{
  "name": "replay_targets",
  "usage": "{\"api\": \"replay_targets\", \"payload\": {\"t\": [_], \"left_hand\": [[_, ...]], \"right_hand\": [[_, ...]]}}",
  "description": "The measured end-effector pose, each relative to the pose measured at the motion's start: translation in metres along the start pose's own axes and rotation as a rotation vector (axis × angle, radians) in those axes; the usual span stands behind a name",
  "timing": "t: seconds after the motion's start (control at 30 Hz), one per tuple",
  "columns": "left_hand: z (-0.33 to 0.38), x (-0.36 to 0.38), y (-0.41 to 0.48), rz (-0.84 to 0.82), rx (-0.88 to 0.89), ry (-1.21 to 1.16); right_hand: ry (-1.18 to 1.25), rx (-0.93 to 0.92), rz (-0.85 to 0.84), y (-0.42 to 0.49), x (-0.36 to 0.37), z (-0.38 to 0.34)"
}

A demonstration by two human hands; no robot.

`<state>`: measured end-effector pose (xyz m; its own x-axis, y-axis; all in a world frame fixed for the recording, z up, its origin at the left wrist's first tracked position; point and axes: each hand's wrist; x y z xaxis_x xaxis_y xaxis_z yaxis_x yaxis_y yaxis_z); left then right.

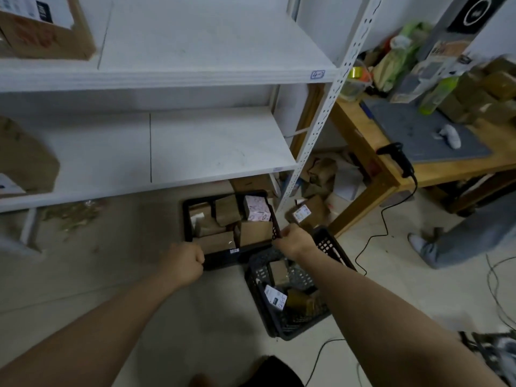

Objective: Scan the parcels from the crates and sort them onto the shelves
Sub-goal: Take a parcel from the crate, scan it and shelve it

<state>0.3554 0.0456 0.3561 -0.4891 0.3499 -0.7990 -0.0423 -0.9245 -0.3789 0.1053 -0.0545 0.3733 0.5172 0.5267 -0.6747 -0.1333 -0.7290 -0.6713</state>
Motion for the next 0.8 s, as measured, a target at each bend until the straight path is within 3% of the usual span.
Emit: {"api": "replay_targets", "payload": {"t": [0.2, 0.4, 0.63, 0.8], "left_hand": [[0.061, 0.051, 0.038, -0.046, -0.018, 0.025], [0.129, 0.131, 0.094, -0.126, -0.090, 0.037], [0.208, 0.217, 0.175, -0.208, -0.264, -0.219], [0.221, 0.262, 0.230, -0.235, -0.302, -0.269]], "right_hand": [[-0.049, 0.048, -0.087, 0.034, -0.013, 0.068], [-0.071, 0.060, -0.170, 0.108, -0.075, 0.146], [-0.240, 0.074, -0.250, 0.219, -0.129, 0.214], [-0.269, 0.136, -0.268, 0.295, -0.120, 0.234]]}}
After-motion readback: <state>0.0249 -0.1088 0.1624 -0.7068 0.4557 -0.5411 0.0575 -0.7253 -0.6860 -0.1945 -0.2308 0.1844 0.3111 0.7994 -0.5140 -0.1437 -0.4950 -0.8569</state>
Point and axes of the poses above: each hand's wrist, its own y-axis towards the middle knuckle, its own x-axis out of the palm, z = x × y, and after that the axes turned 12 degrees about x, right-handed
